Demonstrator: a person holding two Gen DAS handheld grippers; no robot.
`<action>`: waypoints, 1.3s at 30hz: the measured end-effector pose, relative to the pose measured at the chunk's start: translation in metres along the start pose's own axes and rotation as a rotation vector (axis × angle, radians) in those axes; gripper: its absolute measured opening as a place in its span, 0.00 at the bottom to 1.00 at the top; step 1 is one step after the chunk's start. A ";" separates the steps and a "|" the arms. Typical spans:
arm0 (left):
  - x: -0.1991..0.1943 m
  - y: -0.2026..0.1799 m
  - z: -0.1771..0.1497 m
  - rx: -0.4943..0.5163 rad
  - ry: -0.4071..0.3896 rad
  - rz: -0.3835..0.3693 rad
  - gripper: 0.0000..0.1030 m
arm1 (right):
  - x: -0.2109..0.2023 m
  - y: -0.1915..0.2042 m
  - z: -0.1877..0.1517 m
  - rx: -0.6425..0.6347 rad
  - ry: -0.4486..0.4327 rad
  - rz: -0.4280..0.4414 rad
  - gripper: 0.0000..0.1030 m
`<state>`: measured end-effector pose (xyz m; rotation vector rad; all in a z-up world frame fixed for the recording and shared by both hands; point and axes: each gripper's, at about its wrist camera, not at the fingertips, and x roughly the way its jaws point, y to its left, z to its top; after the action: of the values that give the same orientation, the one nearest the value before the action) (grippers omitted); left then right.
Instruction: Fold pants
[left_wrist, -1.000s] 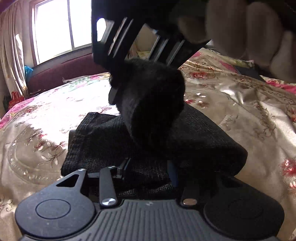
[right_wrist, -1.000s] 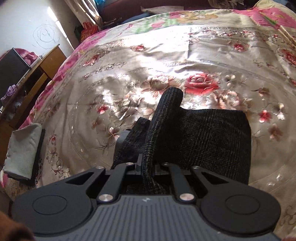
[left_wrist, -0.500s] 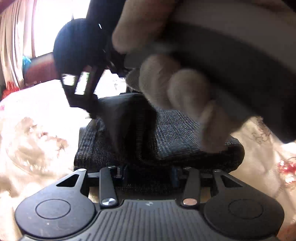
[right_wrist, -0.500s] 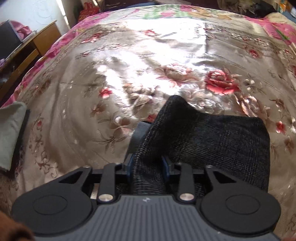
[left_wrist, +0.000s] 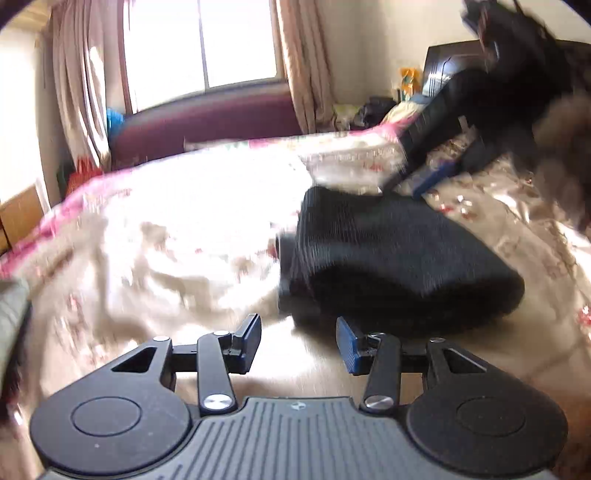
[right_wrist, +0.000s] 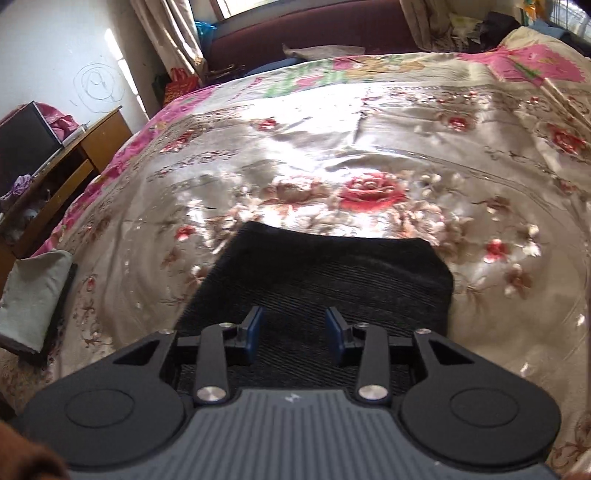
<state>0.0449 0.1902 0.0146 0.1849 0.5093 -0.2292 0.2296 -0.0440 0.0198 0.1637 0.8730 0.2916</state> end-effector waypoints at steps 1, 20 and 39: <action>0.001 -0.002 0.009 0.022 -0.026 0.005 0.57 | 0.005 -0.006 0.000 0.000 -0.001 -0.004 0.37; 0.116 -0.012 0.059 0.175 0.041 0.109 0.64 | 0.075 -0.039 0.028 0.021 -0.019 0.080 0.33; 0.038 -0.057 0.047 0.038 0.140 0.177 0.72 | -0.043 -0.020 -0.051 -0.107 -0.066 -0.184 0.33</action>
<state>0.0838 0.1185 0.0293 0.2827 0.6238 -0.0534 0.1677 -0.0752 0.0138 -0.0063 0.7995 0.1593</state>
